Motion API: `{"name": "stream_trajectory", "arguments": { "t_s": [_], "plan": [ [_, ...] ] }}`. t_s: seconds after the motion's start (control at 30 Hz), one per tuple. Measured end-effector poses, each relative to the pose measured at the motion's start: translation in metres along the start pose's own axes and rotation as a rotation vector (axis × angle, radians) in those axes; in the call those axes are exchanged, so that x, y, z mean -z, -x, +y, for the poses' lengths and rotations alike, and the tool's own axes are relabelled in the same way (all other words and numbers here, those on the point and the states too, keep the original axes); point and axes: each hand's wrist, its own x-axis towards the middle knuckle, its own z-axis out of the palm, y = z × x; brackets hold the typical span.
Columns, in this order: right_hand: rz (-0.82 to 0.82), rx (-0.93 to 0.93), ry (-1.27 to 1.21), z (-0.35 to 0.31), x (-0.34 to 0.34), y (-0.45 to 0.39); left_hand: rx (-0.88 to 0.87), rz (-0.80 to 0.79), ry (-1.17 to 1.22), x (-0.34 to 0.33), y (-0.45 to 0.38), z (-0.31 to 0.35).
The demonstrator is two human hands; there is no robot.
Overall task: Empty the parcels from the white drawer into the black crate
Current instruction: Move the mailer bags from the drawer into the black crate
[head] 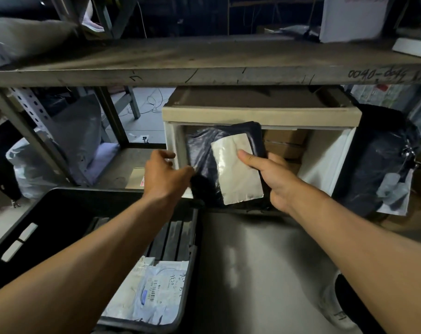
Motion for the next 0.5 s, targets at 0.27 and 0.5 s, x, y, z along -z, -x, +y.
{"name": "stream_trajectory", "arguments": {
  "t_s": [0.27, 0.5],
  "plan": [
    [-0.024, -0.003, -0.042, -0.001, -0.012, 0.01, -0.019, -0.446, 0.135, -0.027, 0.02, 0.005],
    [-0.209, 0.085, 0.029, -0.004, -0.012, 0.016, 0.183, -0.579, 0.466, -0.019, 0.02, 0.005]
  ]
}}
